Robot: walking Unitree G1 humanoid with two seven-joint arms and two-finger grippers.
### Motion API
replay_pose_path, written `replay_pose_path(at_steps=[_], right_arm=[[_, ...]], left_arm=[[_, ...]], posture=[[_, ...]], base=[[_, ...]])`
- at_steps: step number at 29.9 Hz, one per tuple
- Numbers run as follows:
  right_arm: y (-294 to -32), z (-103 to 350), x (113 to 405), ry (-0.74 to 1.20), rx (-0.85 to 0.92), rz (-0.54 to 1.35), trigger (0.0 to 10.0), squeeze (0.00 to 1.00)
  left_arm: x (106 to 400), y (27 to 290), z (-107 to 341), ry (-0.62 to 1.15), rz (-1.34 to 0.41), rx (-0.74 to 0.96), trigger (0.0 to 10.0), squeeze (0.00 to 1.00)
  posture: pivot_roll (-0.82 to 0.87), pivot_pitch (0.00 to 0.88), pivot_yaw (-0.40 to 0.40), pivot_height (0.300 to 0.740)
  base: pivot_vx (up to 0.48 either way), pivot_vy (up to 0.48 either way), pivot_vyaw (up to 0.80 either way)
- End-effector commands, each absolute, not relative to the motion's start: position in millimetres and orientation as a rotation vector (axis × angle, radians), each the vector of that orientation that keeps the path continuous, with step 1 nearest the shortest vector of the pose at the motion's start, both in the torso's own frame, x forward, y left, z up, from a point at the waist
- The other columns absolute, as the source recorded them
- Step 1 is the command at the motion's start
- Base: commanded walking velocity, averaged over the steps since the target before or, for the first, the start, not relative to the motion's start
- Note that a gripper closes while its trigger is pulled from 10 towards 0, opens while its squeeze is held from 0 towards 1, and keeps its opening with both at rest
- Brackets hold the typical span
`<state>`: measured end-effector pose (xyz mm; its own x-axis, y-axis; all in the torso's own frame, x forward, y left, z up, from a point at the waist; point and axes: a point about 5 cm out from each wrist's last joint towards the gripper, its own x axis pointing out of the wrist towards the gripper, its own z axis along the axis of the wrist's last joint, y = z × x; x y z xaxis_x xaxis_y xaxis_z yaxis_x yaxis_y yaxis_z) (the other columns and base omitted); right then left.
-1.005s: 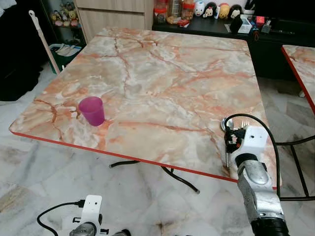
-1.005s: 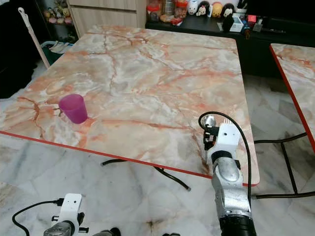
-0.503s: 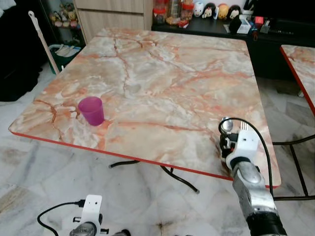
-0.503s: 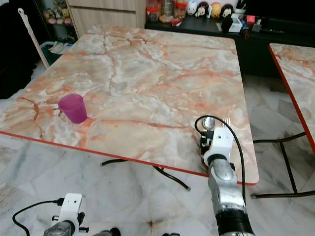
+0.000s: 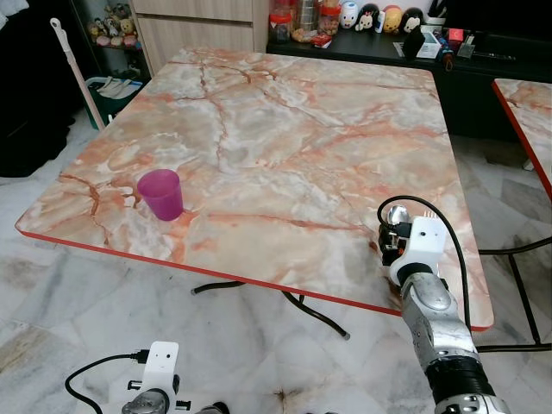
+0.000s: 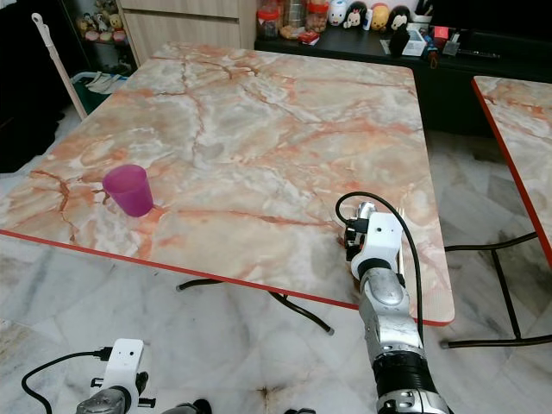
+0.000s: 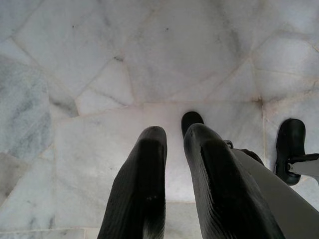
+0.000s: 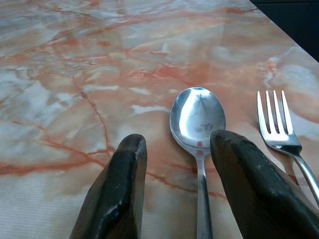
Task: Setting the table
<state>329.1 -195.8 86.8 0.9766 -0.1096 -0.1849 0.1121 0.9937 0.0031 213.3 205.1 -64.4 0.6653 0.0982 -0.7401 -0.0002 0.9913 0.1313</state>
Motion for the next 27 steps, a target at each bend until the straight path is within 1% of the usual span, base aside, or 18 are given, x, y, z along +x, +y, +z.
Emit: replay_pose_path(at_steps=[1,7,14,20,27], right_arm=[[-194.7,84.8,329.7,0.19,0.033,-0.117,10.0,0.0],[-196.3,82.6,328.9,0.201,0.035,-0.149,10.0,0.0],[-203.0,73.8,328.9,0.284,0.07,-0.209,10.0,0.0],[-199.6,77.4,332.9,0.272,0.099,-0.192,10.0,0.0],[-196.9,76.2,334.3,0.29,0.093,-0.181,10.0,0.0]], left_arm=[[209.5,206.5,-66.6,0.862,0.053,0.13,10.0,0.0],[209.0,206.7,-66.9,0.863,0.052,0.128,10.0,0.0],[208.1,206.8,-67.4,0.868,0.05,0.126,10.0,0.0],[208.1,207.3,-67.3,0.867,0.05,0.13,10.0,0.0],[207.9,206.7,-67.6,0.869,0.048,0.13,10.0,0.0]], posture=[[0.01,0.152,-0.02,0.74],[0.02,0.154,-0.019,0.74],[0.02,0.154,-0.019,0.74],[0.02,0.152,-0.019,0.74],[0.02,0.154,-0.02,0.74]], base=[[0.0,0.0,0.0],[0.0,0.0,0.0],[0.0,0.0,0.0],[0.0,0.0,0.0],[0.0,0.0,0.0]])
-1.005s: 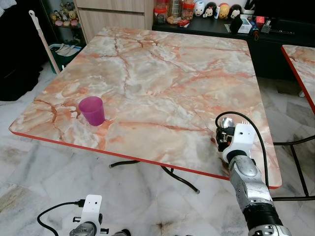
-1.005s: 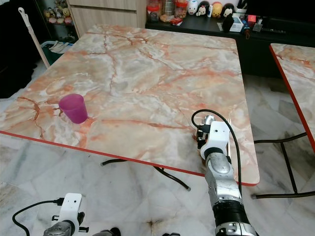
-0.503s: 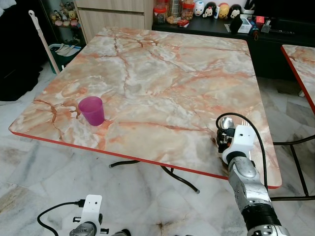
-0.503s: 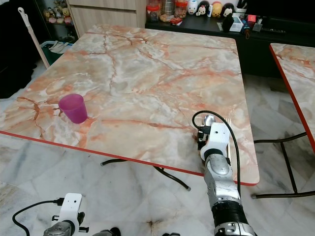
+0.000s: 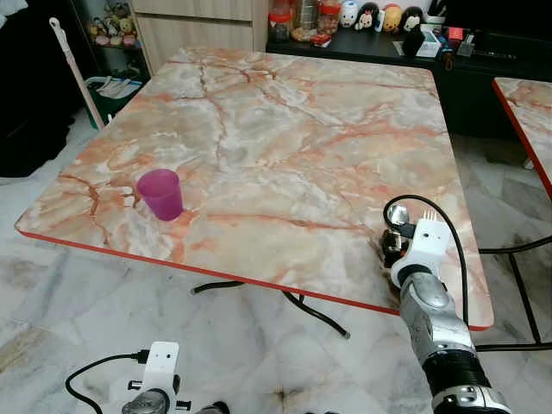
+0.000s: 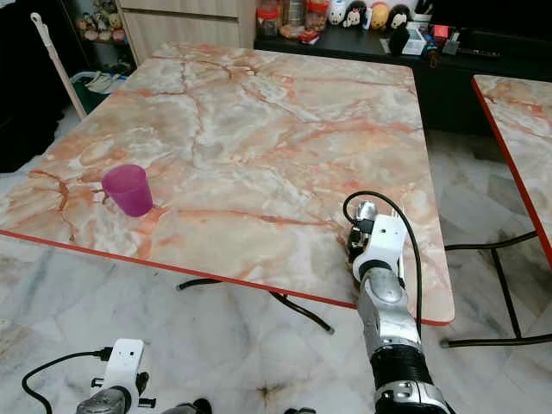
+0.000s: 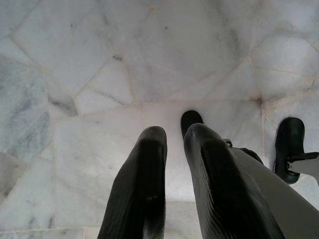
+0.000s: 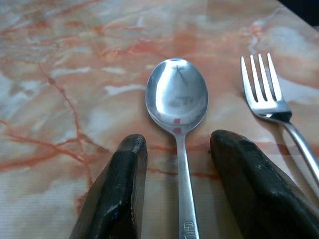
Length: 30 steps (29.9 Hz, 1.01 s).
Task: Setting the table
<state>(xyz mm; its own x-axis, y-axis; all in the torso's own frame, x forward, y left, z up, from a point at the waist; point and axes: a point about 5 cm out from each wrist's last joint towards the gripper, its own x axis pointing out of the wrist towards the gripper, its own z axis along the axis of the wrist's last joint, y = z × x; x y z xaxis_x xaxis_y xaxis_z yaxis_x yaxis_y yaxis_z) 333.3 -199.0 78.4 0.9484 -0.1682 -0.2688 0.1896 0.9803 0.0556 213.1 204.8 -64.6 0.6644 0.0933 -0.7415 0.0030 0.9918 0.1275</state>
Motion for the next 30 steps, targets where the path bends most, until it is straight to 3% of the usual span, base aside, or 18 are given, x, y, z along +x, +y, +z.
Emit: replay_pose_path(at_steps=[1,12,13,14,15,30], right_arm=[[-196.9,75.8,334.2,0.294,0.091,-0.181,10.0,0.0],[-196.3,67.6,332.4,0.367,0.059,-0.184,10.0,0.0],[-196.4,67.6,332.5,0.367,0.06,-0.184,7.4,0.0],[-196.4,67.7,332.6,0.366,0.06,-0.183,1.1,0.0],[-195.9,68.3,333.2,0.363,0.066,-0.178,0.0,0.0],[-193.4,74.2,336.8,0.35,0.074,-0.17,0.0,0.0]], left_arm=[[207.8,206.5,-67.7,0.87,0.047,0.129,10.0,0.0],[207.6,203.7,-68.4,0.876,0.037,0.119,10.0,0.0],[207.6,203.5,-68.4,0.876,0.037,0.118,10.0,0.0],[207.6,203.4,-68.4,0.876,0.036,0.118,10.0,0.0],[207.6,203.4,-68.5,0.877,0.036,0.118,10.0,0.0],[207.0,204.2,-68.7,0.881,0.035,0.119,10.0,0.0]], posture=[[0.02,0.154,-0.021,0.74],[0.02,0.152,-0.027,0.74],[0.02,0.152,-0.027,0.74],[0.02,0.152,-0.027,0.74],[0.02,0.152,-0.028,0.74],[0.03,0.151,-0.025,0.74]], base=[[0.0,0.0,0.0],[0.0,0.0,0.0],[0.0,0.0,0.0],[0.0,0.0,0.0],[0.0,0.0,0.0],[0.0,0.0,0.0]])
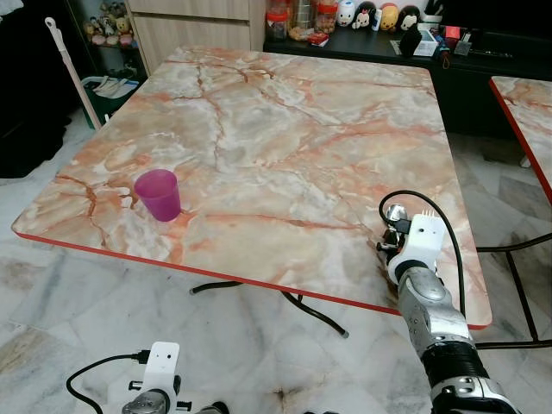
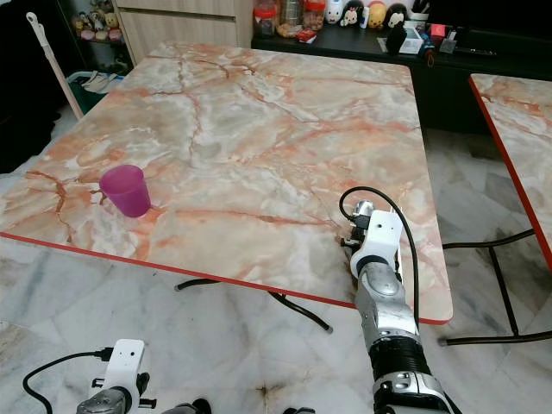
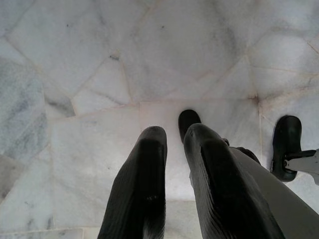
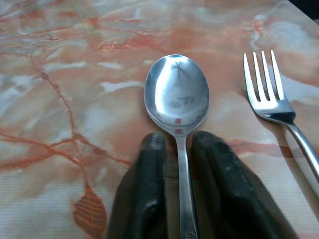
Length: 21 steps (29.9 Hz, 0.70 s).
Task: Setting the table
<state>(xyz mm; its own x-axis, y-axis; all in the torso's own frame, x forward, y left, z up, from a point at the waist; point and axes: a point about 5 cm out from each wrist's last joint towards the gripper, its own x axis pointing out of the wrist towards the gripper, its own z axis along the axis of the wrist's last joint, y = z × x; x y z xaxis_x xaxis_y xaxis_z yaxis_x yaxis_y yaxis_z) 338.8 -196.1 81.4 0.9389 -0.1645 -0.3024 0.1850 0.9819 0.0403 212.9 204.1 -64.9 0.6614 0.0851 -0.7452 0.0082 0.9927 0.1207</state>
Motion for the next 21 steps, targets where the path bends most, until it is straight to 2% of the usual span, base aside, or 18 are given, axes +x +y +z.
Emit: replay_pose_path(at_steps=[1,13,18,19,20,21], right_arm=[[-193.1,74.3,337.0,0.351,0.071,-0.166,0.0,0.0],[-187.9,77.5,339.0,0.336,0.083,-0.147,0.0,0.0],[-177.2,97.7,345.5,0.189,0.061,-0.073,0.0,0.0],[-164.9,112.8,348.7,0.09,0.039,-0.001,0.0,0.0],[-159.5,118.4,349.5,0.056,0.028,0.027,1.3,0.0],[-153.9,124.0,350.0,0.02,0.014,0.05,10.0,0.0]], left_arm=[[206.9,204.2,-68.8,0.882,0.034,0.12,10.0,0.0],[207.4,204.3,-68.5,0.881,0.034,0.122,10.0,0.0],[209.7,206.8,-66.6,0.867,0.055,0.124,10.0,0.0],[210.4,208.1,-66.0,0.865,0.06,0.123,10.0,0.0],[210.6,208.6,-65.8,0.865,0.062,0.122,10.0,0.0],[210.7,209.3,-65.7,0.865,0.066,0.12,10.0,0.0]], posture=[[0.03,0.151,-0.025,0.74],[0.03,0.147,-0.024,0.74],[0.03,0.146,-0.024,0.74],[0.03,0.144,-0.024,0.74],[0.03,0.144,-0.024,0.74],[0.03,0.143,-0.023,0.74]], base=[[0.0,0.0,0.0],[0.0,0.0,0.0],[0.0,0.0,0.0],[0.0,0.0,0.0],[0.0,0.0,0.0],[0.0,0.0,0.0]])
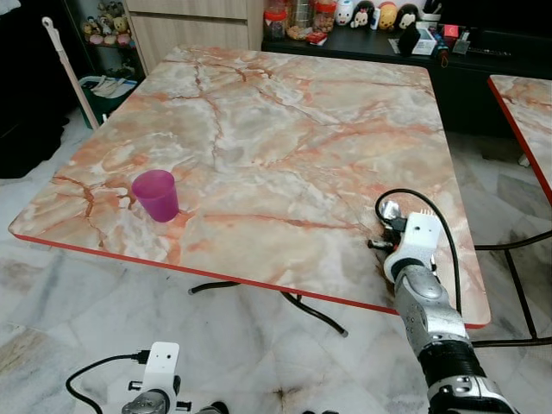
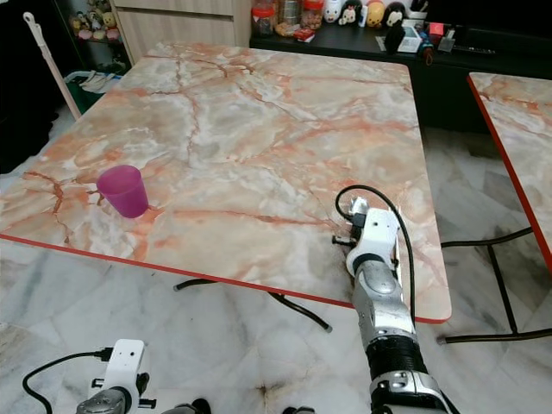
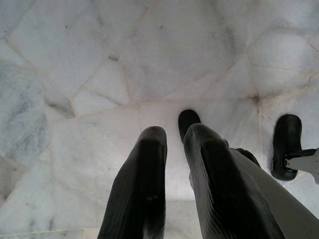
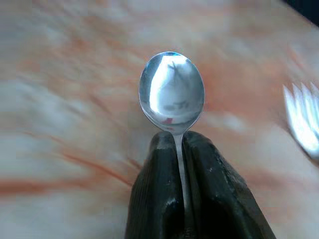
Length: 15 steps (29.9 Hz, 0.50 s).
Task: Setting the table
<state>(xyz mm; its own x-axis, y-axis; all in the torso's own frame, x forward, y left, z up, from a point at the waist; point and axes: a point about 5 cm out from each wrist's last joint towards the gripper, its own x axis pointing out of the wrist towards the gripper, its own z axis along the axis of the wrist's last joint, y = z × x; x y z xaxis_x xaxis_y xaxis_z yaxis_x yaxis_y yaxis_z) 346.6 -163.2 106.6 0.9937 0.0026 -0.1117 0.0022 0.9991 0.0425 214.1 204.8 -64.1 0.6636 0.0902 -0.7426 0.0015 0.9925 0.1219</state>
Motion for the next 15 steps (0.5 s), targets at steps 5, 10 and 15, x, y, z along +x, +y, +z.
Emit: replay_pose_path(at_steps=[5,10,15], right_arm=[[-144.2,136.6,349.5,-0.08,0.008,0.082,10.0,0.0],[-129.7,153.1,344.7,-0.227,-0.063,0.147,10.0,0.0],[-121.8,160.2,343.3,-0.283,-0.079,0.183,10.0,0.0]], left_arm=[[209.9,211.5,-65.7,0.867,0.077,0.12,10.0,0.0],[209.6,215.4,-64.9,0.858,0.109,0.113,10.0,0.0],[209.3,216.4,-64.8,0.853,0.114,0.116,10.0,0.0]], posture=[[0.03,0.145,-0.025,0.74],[0.03,0.147,-0.026,0.74],[0.03,0.145,-0.027,0.74]], base=[[0.0,0.0,0.0],[0.0,0.0,0.0],[0.0,0.0,0.0]])
